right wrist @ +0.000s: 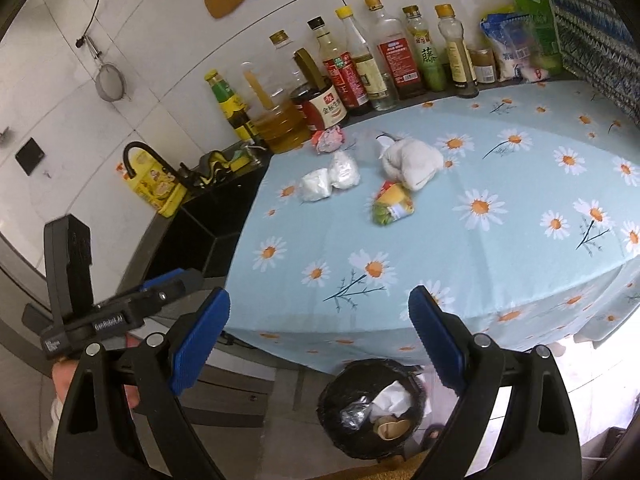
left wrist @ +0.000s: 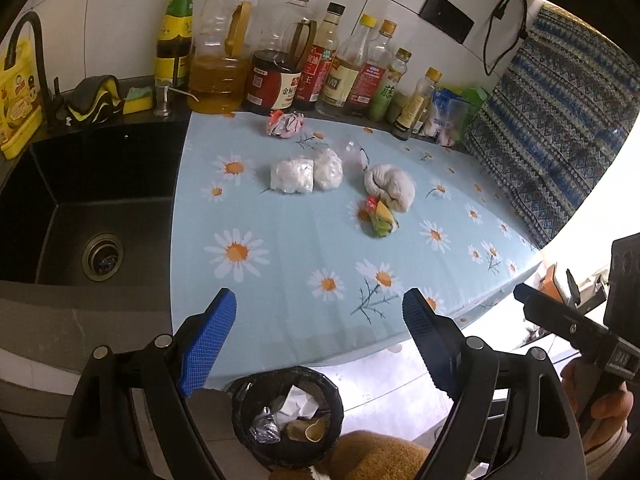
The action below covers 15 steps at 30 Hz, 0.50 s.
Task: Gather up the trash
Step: 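Raise both tools back up toward the trash on the counter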
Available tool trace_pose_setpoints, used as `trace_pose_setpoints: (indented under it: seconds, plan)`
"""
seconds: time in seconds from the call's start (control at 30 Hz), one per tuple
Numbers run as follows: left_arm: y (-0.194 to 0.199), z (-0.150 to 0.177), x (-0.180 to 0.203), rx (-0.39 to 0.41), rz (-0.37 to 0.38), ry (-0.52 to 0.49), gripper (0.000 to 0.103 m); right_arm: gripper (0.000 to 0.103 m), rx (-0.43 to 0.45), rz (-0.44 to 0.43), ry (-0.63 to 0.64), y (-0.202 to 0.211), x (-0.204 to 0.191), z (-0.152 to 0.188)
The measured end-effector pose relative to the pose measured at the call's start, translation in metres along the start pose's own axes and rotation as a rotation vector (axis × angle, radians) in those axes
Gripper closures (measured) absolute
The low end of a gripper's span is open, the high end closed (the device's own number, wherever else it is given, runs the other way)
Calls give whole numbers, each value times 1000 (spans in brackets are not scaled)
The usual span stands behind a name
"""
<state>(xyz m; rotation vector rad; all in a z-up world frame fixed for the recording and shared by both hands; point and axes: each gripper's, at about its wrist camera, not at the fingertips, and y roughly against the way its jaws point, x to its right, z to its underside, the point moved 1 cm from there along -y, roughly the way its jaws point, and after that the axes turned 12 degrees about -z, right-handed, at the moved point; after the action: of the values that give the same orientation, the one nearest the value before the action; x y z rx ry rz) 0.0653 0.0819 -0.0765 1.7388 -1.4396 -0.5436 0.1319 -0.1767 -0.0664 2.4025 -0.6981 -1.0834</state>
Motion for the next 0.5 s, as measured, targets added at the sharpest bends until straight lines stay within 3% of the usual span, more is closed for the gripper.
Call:
trace_pose_setpoints:
  seconds: [0.2,0.5]
  plan:
    - [-15,-17,-1,5,-10,-16,20,13,-9,24,4,-11,9,-11]
    - [-62,-45,-1,-35,-88,12,20,13,-94,18,-4,-60,49,-39]
